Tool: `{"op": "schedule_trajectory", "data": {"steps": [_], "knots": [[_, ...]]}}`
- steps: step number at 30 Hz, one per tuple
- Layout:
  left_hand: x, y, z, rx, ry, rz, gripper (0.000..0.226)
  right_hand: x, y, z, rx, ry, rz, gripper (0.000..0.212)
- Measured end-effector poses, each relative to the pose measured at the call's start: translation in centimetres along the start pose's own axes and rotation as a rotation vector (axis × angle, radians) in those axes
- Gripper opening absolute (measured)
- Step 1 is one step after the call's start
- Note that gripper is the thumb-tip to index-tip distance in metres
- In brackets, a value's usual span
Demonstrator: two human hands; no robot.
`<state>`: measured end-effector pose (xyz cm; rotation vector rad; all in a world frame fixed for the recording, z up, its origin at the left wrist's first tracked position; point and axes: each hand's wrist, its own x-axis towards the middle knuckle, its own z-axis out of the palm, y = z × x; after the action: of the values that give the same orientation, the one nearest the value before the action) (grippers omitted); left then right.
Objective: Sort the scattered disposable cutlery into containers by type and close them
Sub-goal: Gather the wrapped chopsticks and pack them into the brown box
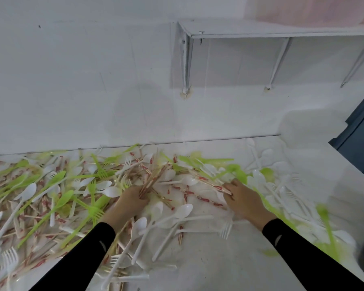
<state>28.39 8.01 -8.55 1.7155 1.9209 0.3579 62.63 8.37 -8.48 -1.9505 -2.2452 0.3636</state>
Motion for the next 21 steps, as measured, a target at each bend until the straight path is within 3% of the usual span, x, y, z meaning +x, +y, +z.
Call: {"op": "schedule_trajectory", "data": {"steps": [2, 7, 10, 13, 15, 21], "knots": [[0.0, -0.1, -0.2, -0.025, 0.051, 0.008, 0.008, -0.5, 1.5, -0.7, -0.013, 0.004, 0.059, 0.027], [0.1, 2.7, 0.2, -0.143, 0.212, 0.101, 0.025, -0.9, -0.6, -1.8, 0.054, 0.074, 0.055, 0.02], [0.3, 4.9, 0.7, -0.188, 0.156, 0.097, 0.033, -0.6, -3.9, -0.9, 0.081, 0.001, -0.079, 0.026], [0.9, 6.5, 1.1, -0.173, 0.116, 0.096, 0.016, 0.5, -6.3, 0.9, 0.094, -0.042, -0.18, 0.031], [1.5, 7.1, 1.1, -0.122, 0.137, 0.114, 0.008, 1.2, -7.4, 2.0, 0.097, -0.068, -0.167, 0.034], [3.3, 7.3, 0.9, -0.108, 0.171, 0.105, 0.016, 2.4, -8.6, 3.0, 0.037, -0.091, -0.125, 0.036]]}}
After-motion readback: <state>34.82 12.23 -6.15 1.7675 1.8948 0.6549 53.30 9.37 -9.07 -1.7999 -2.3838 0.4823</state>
